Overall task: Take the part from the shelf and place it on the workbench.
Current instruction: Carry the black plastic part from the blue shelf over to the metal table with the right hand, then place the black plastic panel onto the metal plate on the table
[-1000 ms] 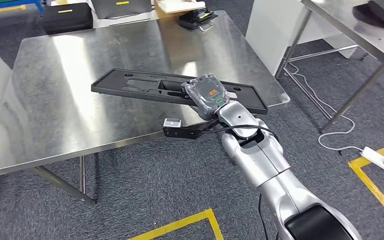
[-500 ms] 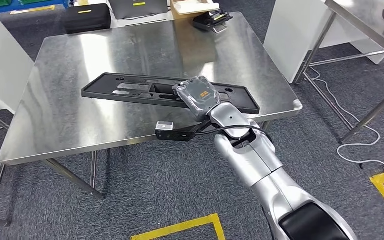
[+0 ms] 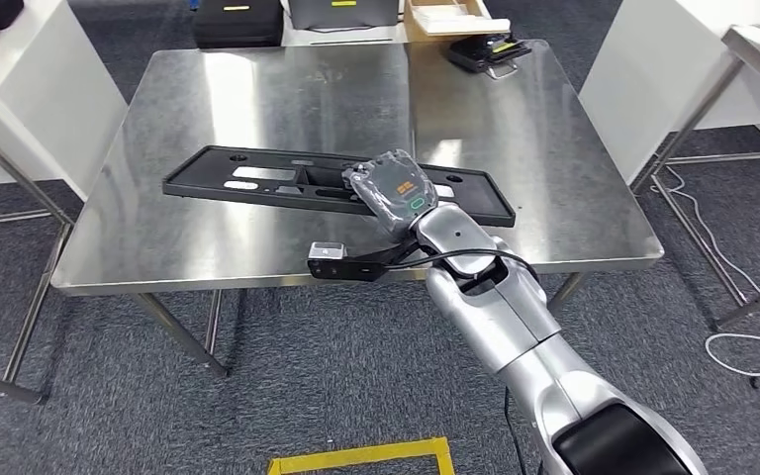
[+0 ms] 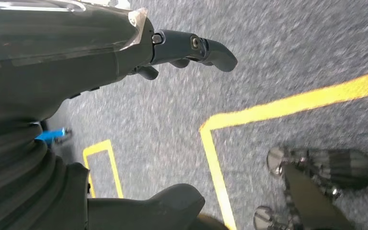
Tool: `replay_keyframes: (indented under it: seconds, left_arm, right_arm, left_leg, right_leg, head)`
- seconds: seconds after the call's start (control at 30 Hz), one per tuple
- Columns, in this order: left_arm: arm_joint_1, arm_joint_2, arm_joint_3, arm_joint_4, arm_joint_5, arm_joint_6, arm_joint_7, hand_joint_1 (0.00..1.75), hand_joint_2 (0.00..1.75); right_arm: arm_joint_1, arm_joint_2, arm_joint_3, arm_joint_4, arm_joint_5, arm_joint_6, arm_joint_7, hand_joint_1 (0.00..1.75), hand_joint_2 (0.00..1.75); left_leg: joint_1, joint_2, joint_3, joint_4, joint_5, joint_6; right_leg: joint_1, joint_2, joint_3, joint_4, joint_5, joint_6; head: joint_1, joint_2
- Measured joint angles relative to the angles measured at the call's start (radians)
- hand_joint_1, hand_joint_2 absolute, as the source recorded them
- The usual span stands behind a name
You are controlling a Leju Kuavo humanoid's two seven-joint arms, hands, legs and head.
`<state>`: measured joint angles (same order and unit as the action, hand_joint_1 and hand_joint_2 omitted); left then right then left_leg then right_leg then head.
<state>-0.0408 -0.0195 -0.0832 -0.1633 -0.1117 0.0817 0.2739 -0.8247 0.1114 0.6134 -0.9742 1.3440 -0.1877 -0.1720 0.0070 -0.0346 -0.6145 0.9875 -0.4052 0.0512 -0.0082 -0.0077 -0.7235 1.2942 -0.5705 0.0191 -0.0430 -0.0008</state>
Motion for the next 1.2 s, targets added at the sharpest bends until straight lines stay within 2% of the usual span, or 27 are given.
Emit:
replay_keyframes:
  seconds: [0.03, 0.1, 0.13, 0.17, 0.2, 0.27, 0.33, 0.6, 0.67, 0.7, 0.77, 0.83, 0.9, 0.93, 0.97, 1.0, 1.07, 1.1, 1.13, 1.2]
  left_arm:
    - [0.001, -0.001, 0.000, 0.000, 0.000, -0.002, 0.000, 0.00, 1.75]
    - [0.001, -0.002, 0.000, 0.000, 0.001, -0.006, -0.001, 0.00, 1.75]
    - [0.001, -0.002, 0.000, 0.000, 0.000, -0.008, -0.003, 0.00, 1.75]
    - [0.001, -0.001, 0.000, 0.000, -0.001, -0.010, -0.006, 0.00, 1.75]
    - [0.003, 0.000, 0.001, 0.000, -0.002, -0.010, -0.010, 0.00, 1.75]
    - [0.007, 0.001, 0.001, 0.000, -0.004, -0.011, -0.018, 0.00, 1.75]
    - [0.008, 0.000, 0.001, 0.000, -0.006, -0.010, -0.023, 0.00, 1.75]
    - [0.006, -0.002, 0.001, 0.000, -0.013, -0.007, -0.023, 0.00, 1.75]
    - [0.006, -0.003, 0.002, 0.000, -0.013, -0.007, -0.023, 0.00, 1.75]
    - [0.006, -0.003, 0.002, 0.000, -0.013, -0.006, -0.023, 0.00, 1.75]
    - [0.006, -0.006, 0.002, 0.000, -0.011, -0.007, -0.023, 0.00, 1.75]
    - [0.006, -0.011, 0.004, 0.000, -0.009, -0.007, -0.024, 0.00, 1.75]
    - [0.006, -0.014, 0.006, 0.000, -0.008, -0.004, -0.024, 0.00, 1.75]
    - [0.006, -0.016, 0.007, 0.000, -0.008, -0.002, -0.024, 0.00, 1.75]
    - [0.007, -0.019, 0.008, 0.000, -0.009, 0.000, -0.024, 0.00, 1.75]
    - [0.007, -0.021, 0.009, 0.000, -0.009, 0.002, -0.024, 0.00, 1.75]
    - [0.008, -0.024, 0.011, 0.000, -0.010, 0.004, -0.024, 0.00, 1.75]
    - [0.008, -0.022, 0.011, 0.000, -0.010, 0.005, -0.024, 0.00, 1.75]
    - [0.007, -0.021, 0.011, 0.000, -0.011, 0.006, -0.024, 0.00, 1.75]
    - [0.007, -0.019, 0.011, 0.000, -0.012, 0.007, -0.024, 0.00, 1.75]
  right_arm:
    - [0.001, -0.001, 0.000, 0.001, 0.000, 0.000, 0.000, 1.75, 1.75]
    - [0.000, -0.002, 0.001, 0.002, 0.002, 0.000, 0.001, 1.75, 1.75]
    - [-0.001, -0.003, 0.001, 0.003, 0.005, -0.001, 0.002, 1.75, 1.75]
    - [-0.001, -0.004, 0.001, 0.003, 0.007, -0.002, 0.003, 1.75, 1.75]
    - [-0.001, -0.005, 0.001, 0.004, 0.010, -0.004, 0.006, 1.75, 1.75]
    - [0.000, -0.005, 0.001, 0.004, 0.014, -0.008, 0.010, 1.75, 1.75]
    - [0.000, -0.005, 0.002, 0.004, 0.018, -0.012, 0.012, 1.75, 1.75]
    - [0.000, -0.007, 0.005, 0.016, 0.036, -0.013, 0.013, 1.75, 1.75]
    - [0.000, -0.007, 0.007, 0.021, 0.039, -0.013, 0.013, 1.75, 1.75]
    - [-0.001, -0.006, 0.007, 0.024, 0.040, -0.013, 0.013, 1.75, 1.75]
    - [-0.001, -0.004, 0.007, 0.028, 0.042, -0.015, 0.011, 1.75, 1.75]
    - [-0.006, -0.003, 0.008, 0.034, 0.043, -0.021, 0.008, 1.75, 1.75]
    - [-0.008, -0.004, 0.009, 0.043, 0.046, -0.029, 0.006, 1.75, 1.75]
    - [-0.007, -0.006, 0.009, 0.049, 0.047, -0.031, 0.006, 1.75, 1.75]
    - [-0.003, -0.007, 0.009, 0.055, 0.048, -0.032, 0.006, 1.75, 1.75]
    - [-0.001, -0.008, 0.010, 0.060, 0.049, -0.032, 0.006, 1.75, 1.75]
    - [0.001, -0.009, 0.011, 0.066, 0.049, -0.033, 0.006, 1.75, 1.75]
    - [0.000, -0.009, 0.012, 0.069, 0.049, -0.033, 0.006, 1.75, 1.75]
    - [0.000, -0.009, 0.012, 0.071, 0.050, -0.034, 0.006, 1.75, 1.75]
    - [0.002, -0.008, 0.014, 0.076, 0.050, -0.035, 0.007, 1.75, 1.75]
  left_leg:
    - [0.001, -0.011, 0.001, 0.001, -0.001, -0.002]
    - [0.001, -0.029, 0.001, 0.010, -0.008, -0.010]
    - [0.000, -0.037, -0.001, 0.017, -0.012, -0.016]
    - [-0.001, -0.042, -0.004, 0.022, -0.016, -0.021]
    - [-0.002, -0.044, -0.007, 0.026, -0.019, -0.021]
    - [-0.001, -0.044, -0.009, 0.027, -0.020, -0.012]
    - [-0.001, -0.040, -0.007, 0.026, -0.020, -0.004]
    - [0.001, -0.033, -0.001, 0.018, -0.020, -0.007]
    - [0.000, -0.033, -0.003, 0.021, -0.024, -0.010]
    - [-0.002, -0.033, -0.002, 0.019, -0.025, -0.008]
    - [0.001, -0.029, 0.020, -0.013, -0.016, 0.003]
    - [0.006, -0.024, 0.046, -0.046, -0.005, 0.011]
    - [0.007, -0.021, 0.053, -0.049, -0.007, 0.010]
    - [0.008, -0.020, 0.055, -0.047, -0.010, 0.007]
    - [0.011, -0.021, 0.056, -0.043, -0.016, 0.002]
    - [0.014, -0.021, 0.057, -0.035, -0.023, -0.005]
    - [0.024, -0.023, 0.056, -0.010, -0.045, -0.023]
    - [0.025, -0.024, 0.051, 0.006, -0.058, -0.034]
    - [0.024, -0.025, 0.044, 0.023, -0.071, -0.042]
    - [0.018, -0.027, 0.031, 0.042, -0.086, -0.051]
  right_leg:
    - [-0.002, 0.002, 0.011, -0.038, 0.025, 0.010]
    - [-0.010, 0.018, 0.068, -0.177, 0.091, 0.027]
    - [-0.013, 0.026, 0.093, -0.232, 0.113, 0.029]
    - [-0.014, 0.032, 0.107, -0.263, 0.124, 0.025]
    - [-0.014, 0.034, 0.112, -0.272, 0.126, 0.019]
    - [-0.013, 0.032, 0.113, -0.274, 0.129, 0.012]
    - [-0.013, 0.036, 0.113, -0.274, 0.130, 0.010]
    - [-0.007, 0.041, 0.113, -0.274, 0.130, 0.007]
    - [-0.012, 0.041, 0.114, -0.276, 0.130, 0.008]
    - [-0.015, 0.042, 0.116, -0.281, 0.130, 0.009]
    - [-0.012, 0.037, 0.117, -0.282, 0.129, 0.010]
    - [-0.006, 0.027, 0.090, -0.224, 0.105, 0.006]
    - [-0.010, 0.023, 0.026, -0.100, 0.061, 0.005]
    - [-0.014, 0.022, -0.003, -0.051, 0.049, 0.010]
    - [-0.018, 0.021, -0.018, -0.032, 0.051, 0.019]
    - [-0.023, 0.021, -0.012, -0.054, 0.068, 0.032]
    - [-0.033, 0.021, 0.040, -0.170, 0.120, 0.060]
    - [-0.035, 0.027, 0.062, -0.209, 0.134, 0.069]
    - [-0.038, 0.033, 0.073, -0.230, 0.136, 0.066]
    - [-0.041, 0.042, 0.071, -0.220, 0.122, 0.045]
  head:
    - [0.000, 0.000]
    - [0.000, 0.000]
    - [0.001, 0.000]
    - [0.000, 0.000]
    - [0.001, 0.000]
    - [-0.001, 0.000]
    - [-0.003, 0.000]
    - [-0.004, 0.000]
    - [-0.004, 0.000]
    - [-0.004, 0.000]
    - [-0.004, 0.000]
    - [0.001, 0.000]
    - [0.004, 0.000]
    - [0.005, 0.000]
    - [0.005, 0.000]
    - [0.005, 0.000]
    - [0.005, 0.000]
    - [0.009, 0.000]
    - [0.014, 0.000]
    - [0.015, 0.000]
